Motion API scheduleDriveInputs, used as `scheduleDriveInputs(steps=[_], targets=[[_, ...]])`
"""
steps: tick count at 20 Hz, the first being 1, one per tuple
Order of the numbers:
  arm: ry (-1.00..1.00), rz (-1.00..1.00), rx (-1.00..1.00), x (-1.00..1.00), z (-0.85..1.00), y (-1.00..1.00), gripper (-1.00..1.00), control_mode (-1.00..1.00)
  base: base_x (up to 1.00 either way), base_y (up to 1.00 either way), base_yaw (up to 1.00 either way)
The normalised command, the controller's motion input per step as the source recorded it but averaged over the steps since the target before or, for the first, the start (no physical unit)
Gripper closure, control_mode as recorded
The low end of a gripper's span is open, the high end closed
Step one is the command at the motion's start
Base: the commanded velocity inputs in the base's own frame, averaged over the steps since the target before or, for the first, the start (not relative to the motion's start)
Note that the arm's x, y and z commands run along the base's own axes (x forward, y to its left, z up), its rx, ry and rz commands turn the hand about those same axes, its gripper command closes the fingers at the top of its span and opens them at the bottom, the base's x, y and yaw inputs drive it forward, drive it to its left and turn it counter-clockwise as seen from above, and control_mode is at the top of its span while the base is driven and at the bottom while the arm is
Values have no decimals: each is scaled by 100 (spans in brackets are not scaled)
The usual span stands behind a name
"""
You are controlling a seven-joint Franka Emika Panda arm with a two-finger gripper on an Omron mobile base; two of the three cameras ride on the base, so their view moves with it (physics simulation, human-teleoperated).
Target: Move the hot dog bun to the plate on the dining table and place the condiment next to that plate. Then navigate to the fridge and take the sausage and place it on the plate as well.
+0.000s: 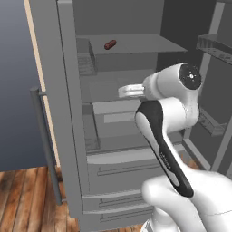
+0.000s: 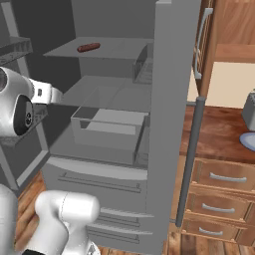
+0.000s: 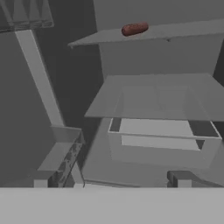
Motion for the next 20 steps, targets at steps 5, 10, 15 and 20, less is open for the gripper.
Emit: scheduleDriveInputs(steps=[5,10,15,20], targets=[[1,0,-1,-63,-8,-59,-100,-100,0,0,0],[1,0,2,-40,-13,-14,-100,-100,0,0,0],[0,0,0,-5,-1,-6,-100,100,15,-2,0],[0,0,0,0,0,0,-100,100,98,0,-4]])
